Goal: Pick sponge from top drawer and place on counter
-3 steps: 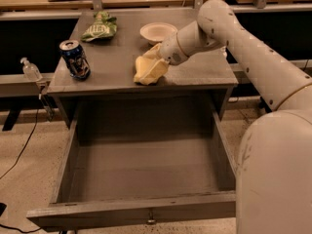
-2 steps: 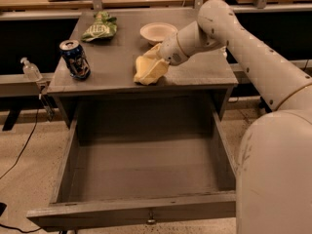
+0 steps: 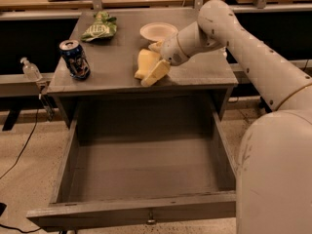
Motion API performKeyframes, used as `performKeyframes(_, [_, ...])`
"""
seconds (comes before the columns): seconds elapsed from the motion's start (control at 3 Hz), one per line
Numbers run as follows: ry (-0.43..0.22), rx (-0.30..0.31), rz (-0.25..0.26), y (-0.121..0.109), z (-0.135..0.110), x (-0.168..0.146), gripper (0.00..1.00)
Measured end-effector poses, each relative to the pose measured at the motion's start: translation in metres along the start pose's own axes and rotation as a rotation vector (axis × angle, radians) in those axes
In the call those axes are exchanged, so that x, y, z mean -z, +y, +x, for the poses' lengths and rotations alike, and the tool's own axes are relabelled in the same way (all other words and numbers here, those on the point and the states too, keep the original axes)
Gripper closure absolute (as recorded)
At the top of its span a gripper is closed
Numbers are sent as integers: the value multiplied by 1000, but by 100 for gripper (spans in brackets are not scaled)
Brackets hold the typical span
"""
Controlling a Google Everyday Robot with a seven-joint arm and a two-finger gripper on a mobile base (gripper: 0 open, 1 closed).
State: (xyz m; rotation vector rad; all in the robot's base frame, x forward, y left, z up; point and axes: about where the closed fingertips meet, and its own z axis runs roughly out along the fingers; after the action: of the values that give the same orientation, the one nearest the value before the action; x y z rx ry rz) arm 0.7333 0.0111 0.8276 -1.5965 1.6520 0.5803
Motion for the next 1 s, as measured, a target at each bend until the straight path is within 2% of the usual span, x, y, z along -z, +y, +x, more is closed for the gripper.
performKeyframes(0.33, [20, 2, -37, 8, -16, -6, 0])
performKeyframes(0.67, [42, -26, -55, 12, -23, -10, 0])
performKeyframes(1.0, [4, -42, -51, 13, -30, -2, 0])
